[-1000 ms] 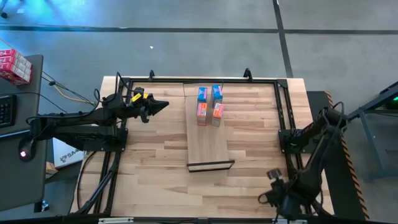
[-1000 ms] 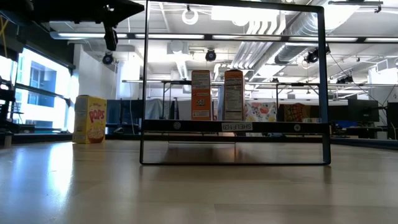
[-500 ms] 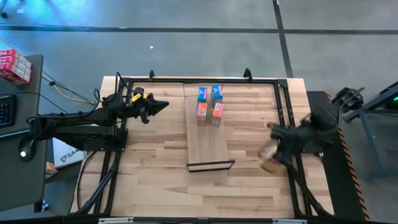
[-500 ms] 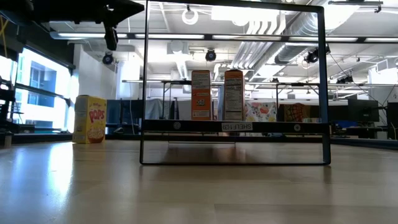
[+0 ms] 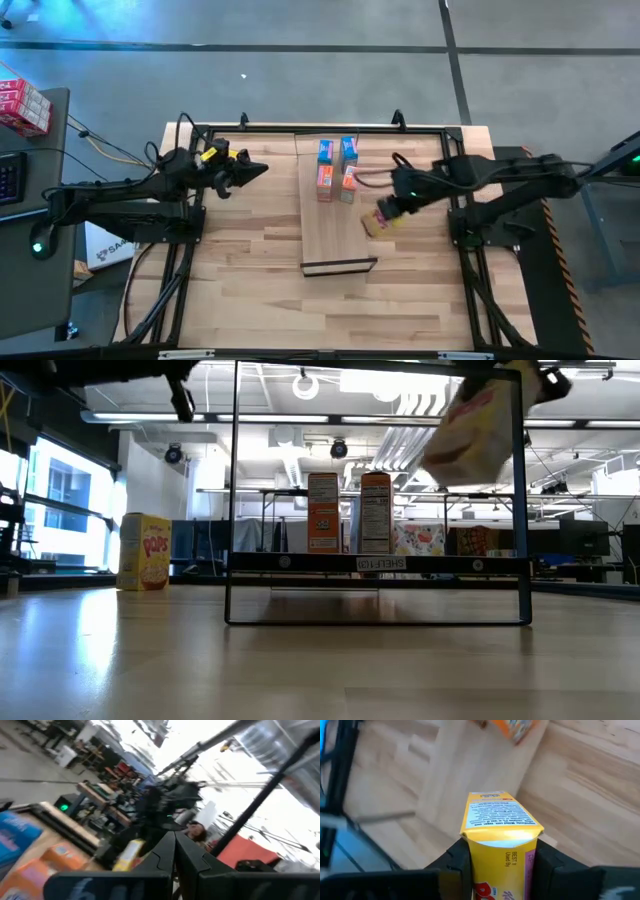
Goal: Stack cereal on shelf
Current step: Put the bottom yellow cereal box on the shelf
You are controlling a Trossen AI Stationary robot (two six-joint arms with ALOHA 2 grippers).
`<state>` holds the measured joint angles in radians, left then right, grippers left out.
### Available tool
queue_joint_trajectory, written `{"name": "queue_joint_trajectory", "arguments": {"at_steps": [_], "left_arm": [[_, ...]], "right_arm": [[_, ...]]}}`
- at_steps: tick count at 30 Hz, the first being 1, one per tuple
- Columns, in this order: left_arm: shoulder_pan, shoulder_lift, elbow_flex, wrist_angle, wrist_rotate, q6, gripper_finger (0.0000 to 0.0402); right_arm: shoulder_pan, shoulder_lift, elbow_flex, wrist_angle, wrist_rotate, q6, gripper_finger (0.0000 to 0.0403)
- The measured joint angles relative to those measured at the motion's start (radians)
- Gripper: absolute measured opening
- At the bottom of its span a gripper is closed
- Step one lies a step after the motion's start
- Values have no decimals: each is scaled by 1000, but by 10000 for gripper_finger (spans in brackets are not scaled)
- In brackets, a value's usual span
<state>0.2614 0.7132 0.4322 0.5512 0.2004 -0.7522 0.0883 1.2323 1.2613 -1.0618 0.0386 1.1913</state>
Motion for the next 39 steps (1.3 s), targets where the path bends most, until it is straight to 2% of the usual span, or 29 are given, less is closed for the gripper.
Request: {"name": "queue_joint_trajectory", "arguments": {"at_steps": [8, 15, 21, 23, 27, 31, 35, 39], "left_arm": [[0, 0, 37, -4, 32, 47, 0], [0, 0, 37, -5, 55, 36, 0], [0, 0, 37, -6, 55, 39, 0], [0, 0, 37, -6, 55, 39, 0], [0, 0, 37, -6, 55, 31, 0], [0, 0, 37, -7, 53, 31, 0], [0, 0, 37, -7, 44, 31, 0], [0, 0, 37, -7, 22, 31, 0]], "right_arm": [[-84, 146, 0, 232, 10, -27, 108], [-95, 220, 0, 243, -21, -134, 108], [-95, 229, 0, 241, 12, -161, 108], [-95, 229, 0, 233, 52, -110, 108], [-93, 232, 0, 169, 73, 132, 108], [-89, 256, 0, 104, 73, 120, 108], [-95, 277, 0, 109, 75, 193, 108], [-94, 283, 0, 140, 95, 158, 108]]}}
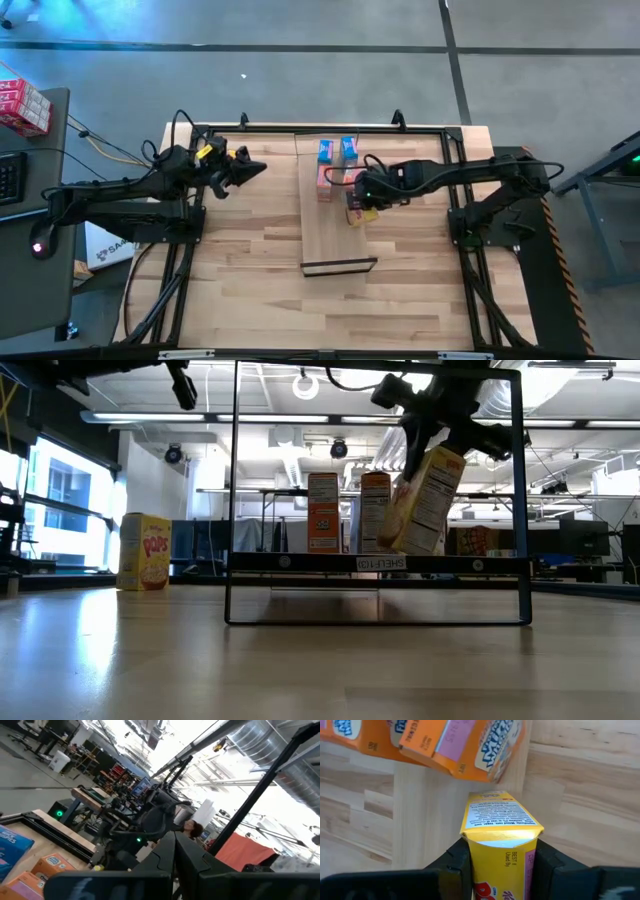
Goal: Stack cereal on shelf
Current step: Put the bottom yellow cereal box on the shelf
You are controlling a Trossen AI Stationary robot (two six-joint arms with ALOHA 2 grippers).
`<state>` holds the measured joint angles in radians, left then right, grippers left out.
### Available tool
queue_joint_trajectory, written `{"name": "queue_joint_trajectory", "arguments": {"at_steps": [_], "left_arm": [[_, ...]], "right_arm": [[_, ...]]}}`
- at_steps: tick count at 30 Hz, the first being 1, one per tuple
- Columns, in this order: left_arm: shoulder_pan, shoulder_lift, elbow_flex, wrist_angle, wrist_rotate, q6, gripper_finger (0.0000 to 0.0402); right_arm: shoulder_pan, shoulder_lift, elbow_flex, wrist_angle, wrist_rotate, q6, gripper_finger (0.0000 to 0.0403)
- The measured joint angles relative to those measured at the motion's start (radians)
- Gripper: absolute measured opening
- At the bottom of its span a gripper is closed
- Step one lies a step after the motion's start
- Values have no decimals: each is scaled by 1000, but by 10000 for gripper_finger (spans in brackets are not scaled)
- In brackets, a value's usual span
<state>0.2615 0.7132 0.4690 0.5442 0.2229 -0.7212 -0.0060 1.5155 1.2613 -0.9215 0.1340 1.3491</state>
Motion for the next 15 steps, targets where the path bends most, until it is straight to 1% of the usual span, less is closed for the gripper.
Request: {"name": "queue_joint_trajectory", "arguments": {"at_steps": [5, 11, 15], "left_arm": [[0, 0, 0, 0, -20, 0, 0], [0, 0, 0, 0, -20, -36, 0], [0, 0, 0, 0, -11, -37, 0]], "right_arm": [[11, 2, 0, -22, 43, -45, 108], [14, 2, 0, -28, 51, 7, 108], [14, 2, 0, -25, 59, 9, 108]]}}
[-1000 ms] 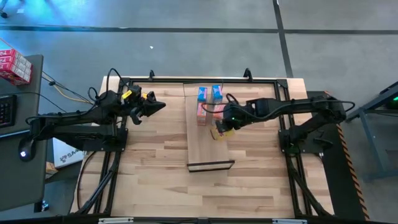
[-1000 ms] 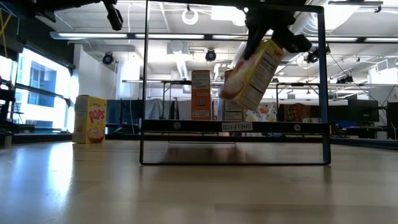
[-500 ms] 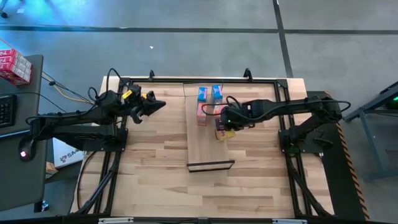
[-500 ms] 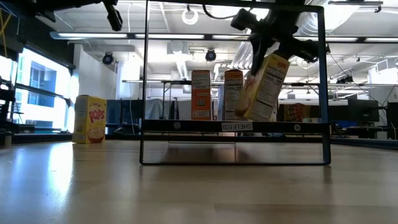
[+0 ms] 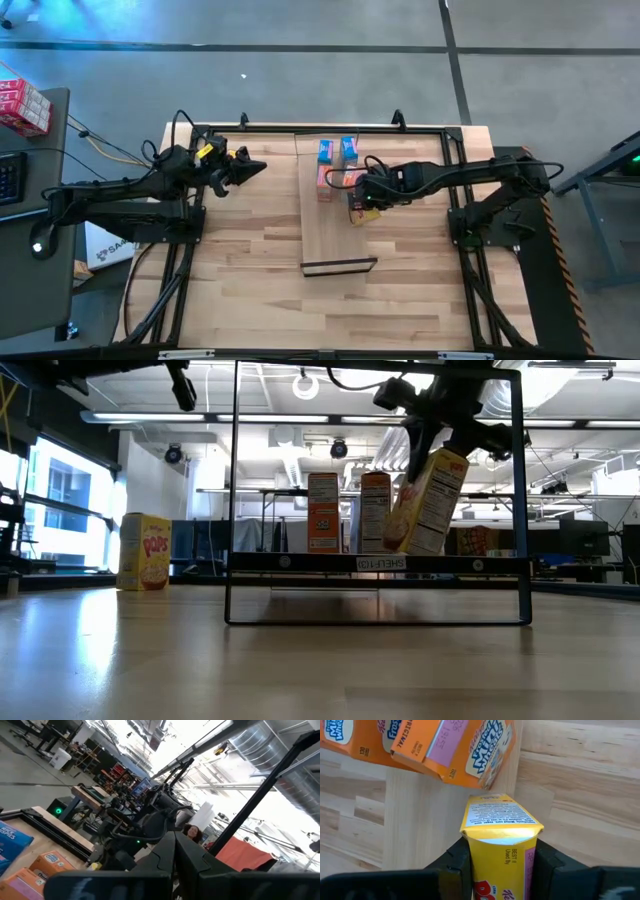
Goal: Stack cereal on shelf
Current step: Put the bottom yellow cereal box on the shelf
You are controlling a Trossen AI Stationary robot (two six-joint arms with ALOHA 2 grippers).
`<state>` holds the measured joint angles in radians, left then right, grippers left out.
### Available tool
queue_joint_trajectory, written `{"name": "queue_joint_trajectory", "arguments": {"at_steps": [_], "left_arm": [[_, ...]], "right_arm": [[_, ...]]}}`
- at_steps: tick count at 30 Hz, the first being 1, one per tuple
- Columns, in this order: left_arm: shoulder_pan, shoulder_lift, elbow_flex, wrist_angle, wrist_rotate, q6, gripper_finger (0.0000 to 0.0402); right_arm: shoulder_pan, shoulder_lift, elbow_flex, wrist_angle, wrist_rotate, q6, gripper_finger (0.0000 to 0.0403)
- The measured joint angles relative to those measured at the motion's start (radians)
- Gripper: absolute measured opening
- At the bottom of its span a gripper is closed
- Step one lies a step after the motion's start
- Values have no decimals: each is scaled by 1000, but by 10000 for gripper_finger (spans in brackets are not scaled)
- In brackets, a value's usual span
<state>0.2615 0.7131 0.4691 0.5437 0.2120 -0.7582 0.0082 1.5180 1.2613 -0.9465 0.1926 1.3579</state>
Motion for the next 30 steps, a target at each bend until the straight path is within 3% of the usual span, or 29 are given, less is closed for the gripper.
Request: {"name": "queue_joint_trajectory", "arguments": {"at_steps": [6, 23, 30], "left_arm": [[0, 0, 0, 0, 1, 0, 0], [0, 0, 0, -1, 4, 1, 0], [0, 0, 0, -1, 34, 1, 0]], "right_arm": [[0, 1, 0, 27, -10, -5, 124], [39, 1, 0, 131, 6, -34, 263], [37, -2, 0, 114, -55, -89, 291]]}}
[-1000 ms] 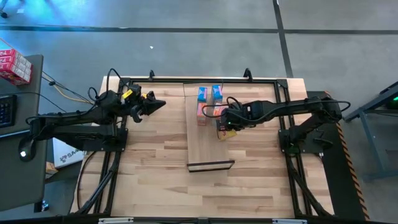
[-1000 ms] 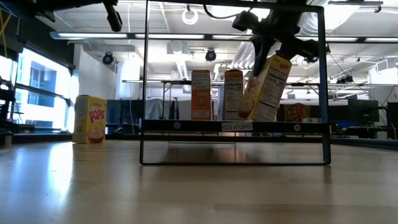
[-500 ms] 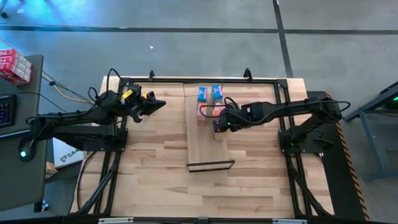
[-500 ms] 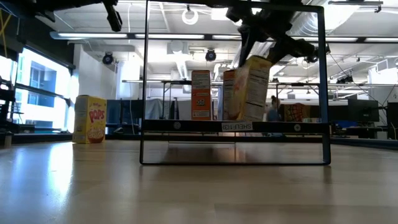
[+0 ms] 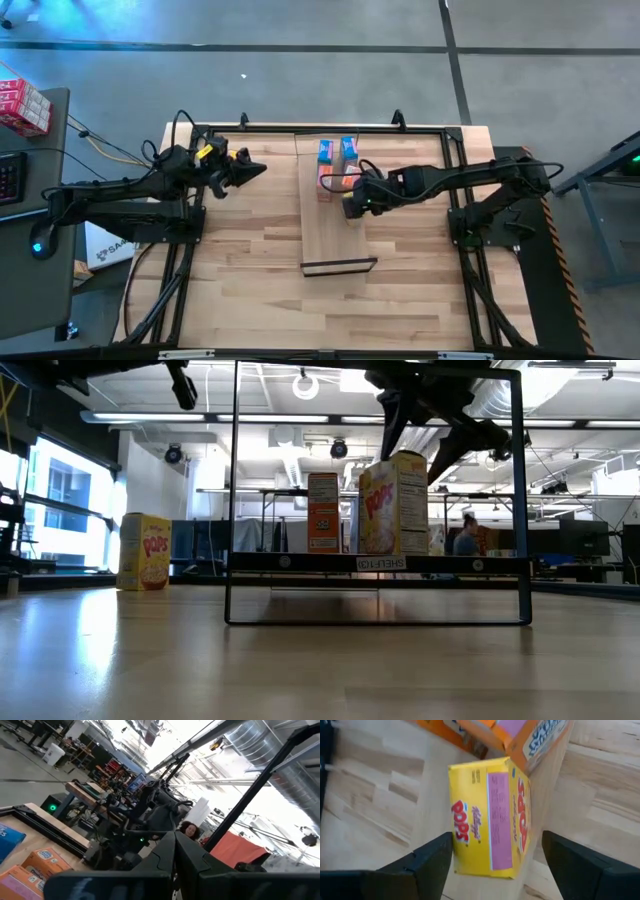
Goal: Stack cereal on shelf
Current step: Put the bottom yellow cereal box on the shelf, then put the yellow cereal box on the shelf aligned with the other yellow cereal box
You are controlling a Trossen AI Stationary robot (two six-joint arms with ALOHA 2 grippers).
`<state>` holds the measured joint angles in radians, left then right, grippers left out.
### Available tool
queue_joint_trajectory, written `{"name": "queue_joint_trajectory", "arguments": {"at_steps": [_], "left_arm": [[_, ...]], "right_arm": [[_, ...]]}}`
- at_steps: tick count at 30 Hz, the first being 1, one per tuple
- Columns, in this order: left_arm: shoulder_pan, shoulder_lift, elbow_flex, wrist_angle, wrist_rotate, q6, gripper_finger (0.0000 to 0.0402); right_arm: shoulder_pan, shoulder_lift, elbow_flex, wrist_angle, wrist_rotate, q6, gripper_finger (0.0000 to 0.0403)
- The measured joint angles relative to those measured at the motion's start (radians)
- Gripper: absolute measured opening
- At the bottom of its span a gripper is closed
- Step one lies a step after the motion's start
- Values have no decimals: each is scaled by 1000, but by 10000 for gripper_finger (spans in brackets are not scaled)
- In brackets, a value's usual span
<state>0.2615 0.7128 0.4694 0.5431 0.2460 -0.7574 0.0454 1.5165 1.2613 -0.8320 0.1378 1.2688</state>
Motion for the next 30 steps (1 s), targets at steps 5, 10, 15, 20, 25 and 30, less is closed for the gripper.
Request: {"name": "queue_joint_trajectory", "arguments": {"at_steps": [5, 10, 15, 20, 25, 30], "left_arm": [[0, 0, 0, 0, 8, 0, 0], [0, 0, 0, -2, 7, 0, 0], [0, 0, 0, -7, 7, -1, 0], [0, 0, 0, -8, 3, 0, 0], [0, 0, 0, -8, -26, 0, 0], [0, 0, 0, -8, -58, 17, 0]], "right_arm": [[0, -11, 0, -28, -43, -57, 291], [0, -80, 0, -113, -8, -103, 291], [7, -215, 0, -266, 100, -81, 291], [57, -347, 0, -419, 255, -7, 291], [124, -407, 0, -503, 282, -17, 291], [190, -411, 0, -608, 308, -33, 291]]}}
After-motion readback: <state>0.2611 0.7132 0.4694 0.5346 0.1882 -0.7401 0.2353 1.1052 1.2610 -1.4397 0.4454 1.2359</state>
